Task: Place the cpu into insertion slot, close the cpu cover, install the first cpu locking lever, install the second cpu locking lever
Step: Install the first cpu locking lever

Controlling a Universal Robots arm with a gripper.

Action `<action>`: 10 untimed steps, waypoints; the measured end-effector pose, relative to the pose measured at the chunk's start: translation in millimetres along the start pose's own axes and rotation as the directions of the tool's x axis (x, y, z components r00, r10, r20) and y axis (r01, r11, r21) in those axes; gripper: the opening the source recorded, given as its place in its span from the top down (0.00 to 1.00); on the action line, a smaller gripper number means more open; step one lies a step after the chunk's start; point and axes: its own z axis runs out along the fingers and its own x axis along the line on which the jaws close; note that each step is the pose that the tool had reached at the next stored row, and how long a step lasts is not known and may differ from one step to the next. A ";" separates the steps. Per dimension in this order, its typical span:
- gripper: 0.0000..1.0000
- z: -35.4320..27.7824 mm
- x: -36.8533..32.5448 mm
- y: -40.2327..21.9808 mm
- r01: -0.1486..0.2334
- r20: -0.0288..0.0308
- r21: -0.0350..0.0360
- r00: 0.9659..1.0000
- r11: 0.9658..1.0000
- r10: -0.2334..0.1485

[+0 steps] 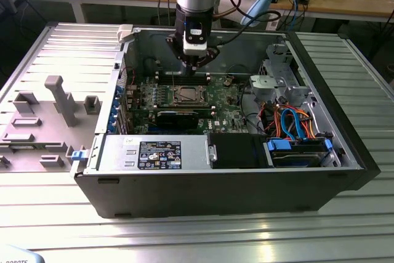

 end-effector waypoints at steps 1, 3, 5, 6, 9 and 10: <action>0.89 0.1 0.3 -0.2 0.021 0.000 0.000 1.000 1.000 -0.021; 0.89 0.2 1.9 -0.9 0.030 0.000 0.000 1.000 1.000 -0.030; 0.89 0.1 3.9 -2.1 0.040 0.000 0.000 0.999 0.999 -0.040; 0.89 0.1 5.4 -2.8 0.049 -0.001 0.000 0.999 0.999 -0.049; 0.89 0.2 6.1 -3.3 0.131 -0.002 0.001 0.991 0.991 -0.131; 0.89 0.3 6.1 -3.2 0.162 -0.001 0.001 0.987 0.987 -0.162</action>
